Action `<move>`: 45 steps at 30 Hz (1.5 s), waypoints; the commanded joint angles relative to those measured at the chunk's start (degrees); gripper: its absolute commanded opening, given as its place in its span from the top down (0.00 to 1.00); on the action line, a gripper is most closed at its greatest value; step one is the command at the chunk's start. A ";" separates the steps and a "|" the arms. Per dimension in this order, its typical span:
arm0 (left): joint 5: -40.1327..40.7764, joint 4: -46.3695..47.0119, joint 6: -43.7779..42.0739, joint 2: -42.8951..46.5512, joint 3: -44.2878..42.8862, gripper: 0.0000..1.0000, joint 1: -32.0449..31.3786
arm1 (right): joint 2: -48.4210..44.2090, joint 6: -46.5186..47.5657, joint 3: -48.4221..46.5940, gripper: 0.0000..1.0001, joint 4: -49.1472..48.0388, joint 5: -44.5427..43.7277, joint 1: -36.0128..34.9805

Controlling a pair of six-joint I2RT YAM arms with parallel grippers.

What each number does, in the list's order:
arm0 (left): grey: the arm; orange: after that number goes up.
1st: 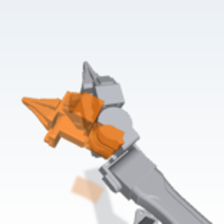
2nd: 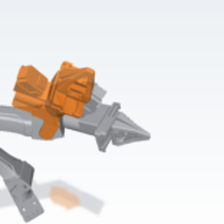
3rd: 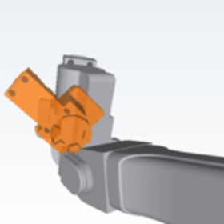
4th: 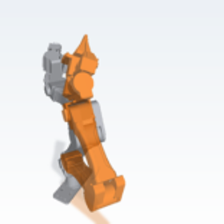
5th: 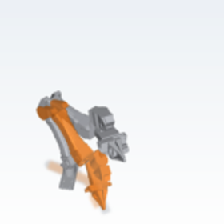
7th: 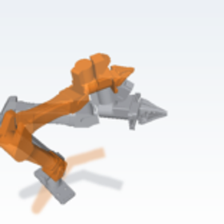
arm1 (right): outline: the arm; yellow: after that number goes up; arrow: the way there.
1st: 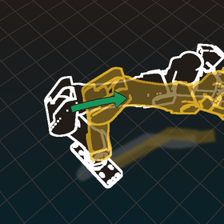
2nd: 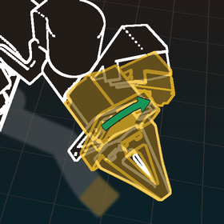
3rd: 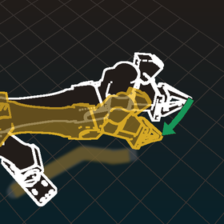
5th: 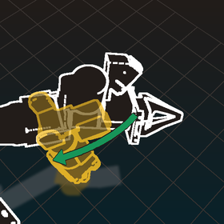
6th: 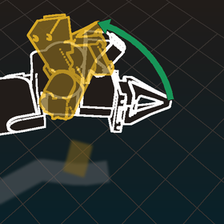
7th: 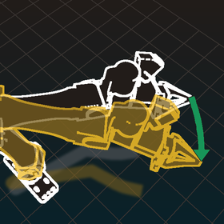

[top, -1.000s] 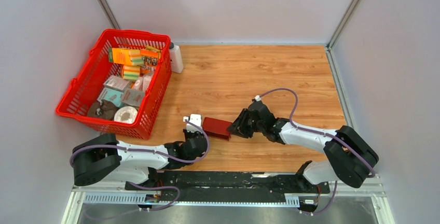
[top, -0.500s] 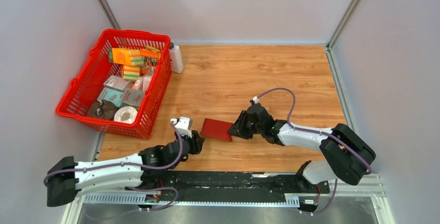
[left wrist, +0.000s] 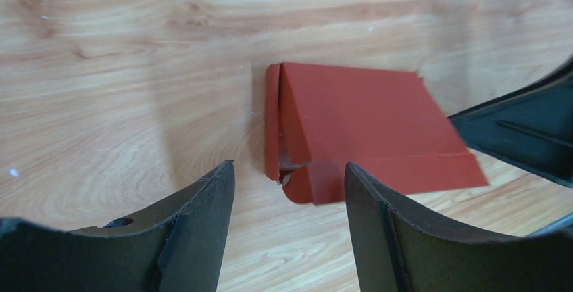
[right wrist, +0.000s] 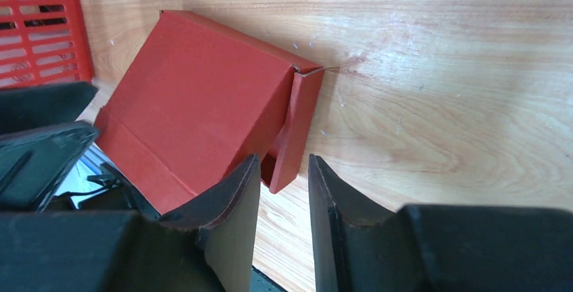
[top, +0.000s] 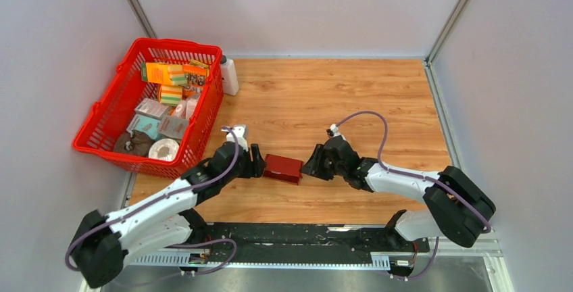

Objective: Fold the paper box

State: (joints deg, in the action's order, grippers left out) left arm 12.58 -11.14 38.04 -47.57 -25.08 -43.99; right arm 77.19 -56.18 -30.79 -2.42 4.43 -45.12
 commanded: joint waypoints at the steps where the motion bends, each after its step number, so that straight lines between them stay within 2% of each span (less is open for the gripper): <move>1: -7.74 4.45 -3.59 -10.50 -4.18 0.32 1.36 | -0.11 5.11 0.20 0.64 -1.88 -0.13 -0.32; 5: -7.48 7.79 -3.33 -13.95 -3.22 0.35 2.24 | 1.56 6.44 0.02 0.61 -3.91 1.37 -0.40; 7: -7.92 8.59 -2.98 -15.44 -2.52 0.44 2.33 | 2.00 6.26 0.02 0.60 -4.00 1.38 -0.40; 9: -9.06 10.68 -2.71 -15.97 -0.86 0.48 2.24 | 1.74 5.82 -0.33 0.59 -2.78 0.59 -0.32; 12: -10.38 13.76 -1.57 -15.89 2.04 0.50 2.33 | 0.34 5.73 -0.50 0.54 -0.40 -0.56 -0.31; 17: -10.82 15.44 -0.60 -16.94 4.42 0.50 2.24 | -2.22 5.47 -0.41 0.41 -2.15 1.28 -0.14; 19: -10.73 15.35 -0.51 -17.64 4.60 0.51 2.33 | -1.17 5.56 -1.11 0.38 -3.03 2.07 -0.23; 27: -10.29 15.80 -0.77 -16.42 5.39 0.51 2.33 | 8.14 6.17 -1.82 0.46 -9.71 5.51 -0.14; 34: -10.82 15.62 -1.13 -14.92 5.04 0.49 2.33 | 9.56 5.12 0.11 0.60 -11.74 3.49 0.03; 38: -11.34 13.69 -0.78 -12.38 3.99 0.38 3.29 | 8.60 4.95 1.95 0.67 -12.52 2.52 0.47; 39: -11.78 13.16 -0.52 -11.50 3.55 0.30 3.73 | 7.98 4.94 2.39 0.68 -12.79 2.26 0.74; 40: -12.22 12.55 -0.34 -11.14 3.20 0.27 4.86 | 7.80 4.77 3.35 0.70 -13.31 1.82 0.91; 45: -14.25 9.56 1.15 -9.38 1.44 0.25 6.98 | 6.84 3.98 5.03 0.75 -13.85 1.37 1.97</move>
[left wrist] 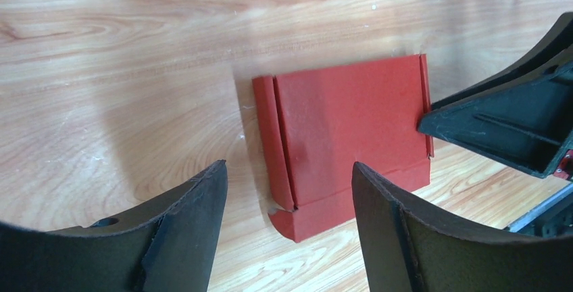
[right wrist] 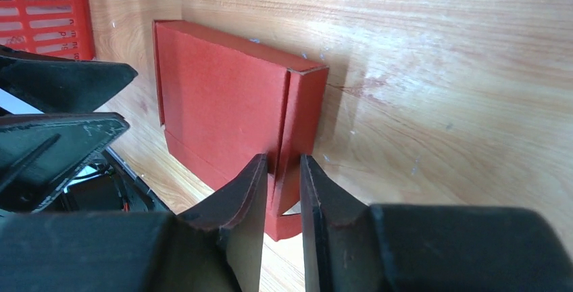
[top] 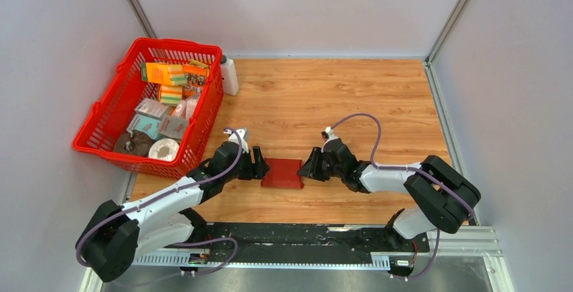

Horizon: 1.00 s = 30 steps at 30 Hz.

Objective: Fold the paper box

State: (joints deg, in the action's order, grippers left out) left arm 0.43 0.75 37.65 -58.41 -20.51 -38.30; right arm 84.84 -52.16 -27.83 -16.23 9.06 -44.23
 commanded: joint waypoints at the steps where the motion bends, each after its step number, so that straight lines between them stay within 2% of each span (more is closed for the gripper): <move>1: -2.10 -2.77 1.72 1.37 -3.39 0.24 1.56 | -0.81 -0.31 2.26 0.75 0.14 -3.43 1.16; 6: -4.11 -1.02 3.92 -0.90 -2.69 0.23 2.53 | -0.46 -0.75 3.40 0.77 -0.30 -3.43 1.86; 17: -9.82 12.25 10.77 -6.53 1.09 0.22 2.62 | -0.46 -3.47 5.69 0.80 -0.38 -3.61 4.32; 30: -10.27 13.75 17.89 -9.78 3.02 0.21 2.45 | 1.47 -4.79 6.30 0.81 -1.52 -2.73 6.17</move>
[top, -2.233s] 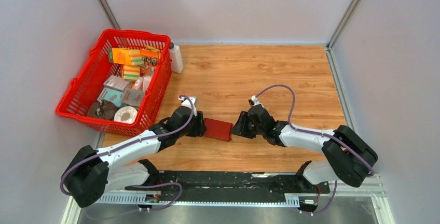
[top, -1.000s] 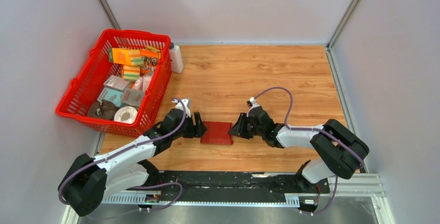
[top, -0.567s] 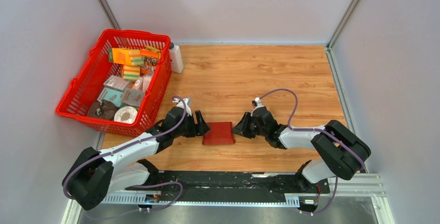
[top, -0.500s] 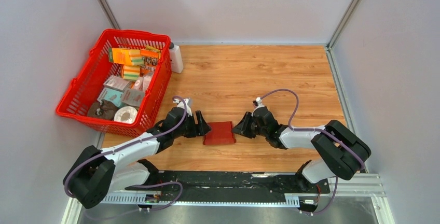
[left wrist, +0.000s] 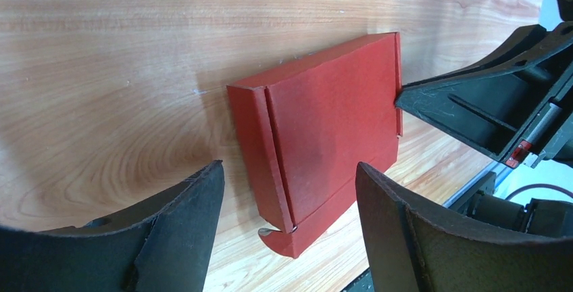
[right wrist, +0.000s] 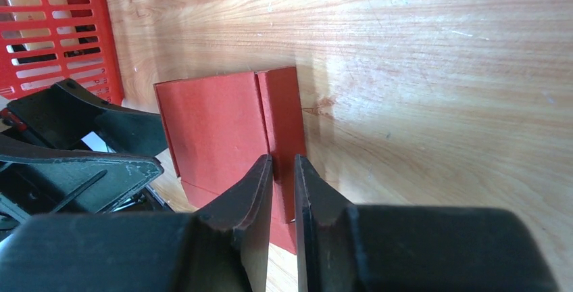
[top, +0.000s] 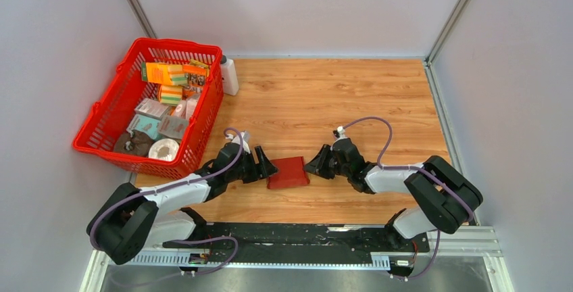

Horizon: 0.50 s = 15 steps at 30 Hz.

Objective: Fold the paper box

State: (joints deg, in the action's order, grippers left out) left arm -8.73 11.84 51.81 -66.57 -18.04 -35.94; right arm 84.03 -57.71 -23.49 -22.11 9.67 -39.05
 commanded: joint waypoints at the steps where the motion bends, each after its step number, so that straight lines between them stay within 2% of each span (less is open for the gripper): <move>1: -1.37 3.10 4.17 -1.90 0.55 0.21 0.08 | 2.37 0.50 1.95 0.81 4.18 -3.26 1.16; 9: -0.67 7.93 8.56 -5.06 0.90 0.23 -2.37 | 3.42 -1.17 3.36 0.81 1.73 -1.24 3.54; 15: -0.14 13.56 10.33 -7.44 0.55 0.29 -3.69 | 3.60 -1.17 4.24 0.81 -0.22 -0.35 4.24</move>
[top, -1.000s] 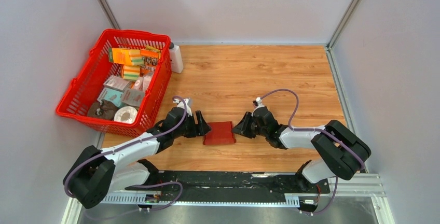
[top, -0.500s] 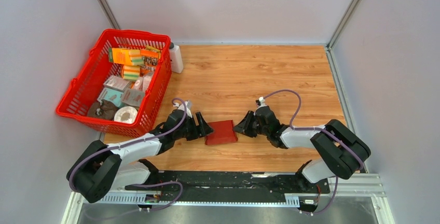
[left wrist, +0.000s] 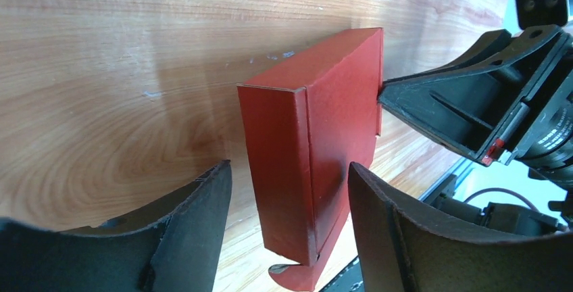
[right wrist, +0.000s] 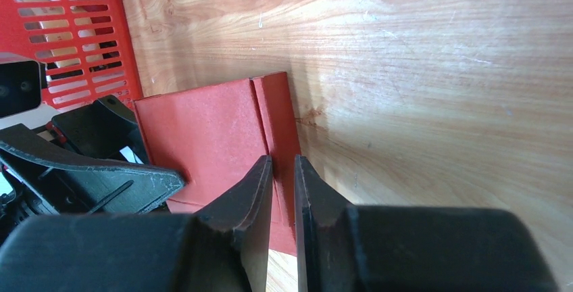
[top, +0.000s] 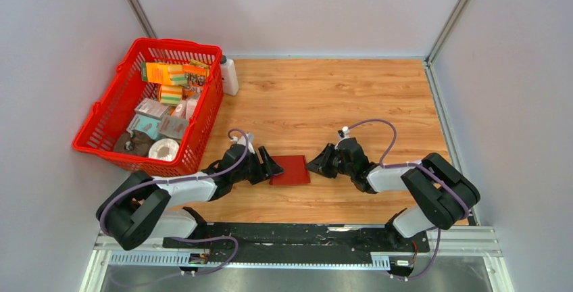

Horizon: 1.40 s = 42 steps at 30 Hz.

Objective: Fold the paper box

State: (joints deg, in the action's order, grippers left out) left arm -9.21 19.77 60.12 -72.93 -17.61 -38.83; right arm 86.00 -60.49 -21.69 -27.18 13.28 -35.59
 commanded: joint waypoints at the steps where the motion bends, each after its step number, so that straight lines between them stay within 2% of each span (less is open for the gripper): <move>1: 0.34 6.50 2.02 -1.17 -0.23 0.36 -0.98 | 1.54 1.69 2.36 0.81 4.85 -3.87 0.79; 3: 0.69 6.60 1.93 -0.82 -0.50 0.40 -0.98 | 1.46 2.30 2.36 0.80 4.24 -3.52 0.61; 5: 1.30 5.64 1.67 0.41 -0.41 0.49 -0.90 | 0.76 3.09 2.18 0.78 3.71 -3.43 -0.08; 10: 2.53 1.33 0.44 3.14 -0.41 0.64 -0.90 | -2.06 7.83 -1.76 0.70 10.20 -8.17 -4.30; 14: 0.43 -2.54 -1.49 3.76 -1.81 0.69 0.50 | -4.33 10.21 -5.20 0.63 16.27 -12.39 -8.34; 17: -1.59 -6.14 -3.68 4.37 -3.31 0.75 2.26 | -8.19 13.11 -7.31 0.53 22.33 -17.48 -10.19; 18: -2.12 -7.10 -4.39 4.72 -3.49 0.76 2.53 | -9.43 14.25 -7.83 0.44 24.87 -19.58 -10.63; 20: -2.74 -10.01 -5.80 6.03 -4.45 0.76 3.41 | -12.86 18.01 -9.59 0.36 26.91 -22.49 -12.56; 21: -3.00 -11.75 -6.24 6.48 -4.72 0.76 3.67 | -13.92 19.78 -10.03 0.26 29.70 -24.77 -13.53; 24: -4.32 -15.27 -6.94 8.15 -6.38 0.83 5.16 | -16.21 27.84 -11.97 0.11 30.26 -26.98 -17.48; 26: -6.34 -17.30 -7.73 8.67 -7.70 0.85 6.22 | -16.65 31.20 -13.54 0.07 30.69 -28.74 -21.07; 28: -8.26 -21.42 -8.35 8.59 -10.25 0.85 6.66 | -16.83 36.13 -14.69 0.05 31.13 -31.90 -23.72; 34: -14.94 -24.25 -7.65 6.92 -12.89 0.89 8.59 | -17.52 47.02 -17.16 0.04 31.75 -41.13 -31.72; 38: -17.68 -29.51 -8.70 5.52 -15.61 0.91 9.65 | -18.41 49.58 -15.22 0.03 27.89 -42.55 -35.06; 42: -19.96 -32.95 -8.18 5.43 -16.85 0.91 10.44 | -15.17 52.84 -16.88 0.03 27.62 -42.89 -38.31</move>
State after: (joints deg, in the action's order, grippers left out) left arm -24.58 -8.71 52.77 -67.46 -31.73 -29.30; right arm 69.25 -13.61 -36.80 3.31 -25.74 -71.20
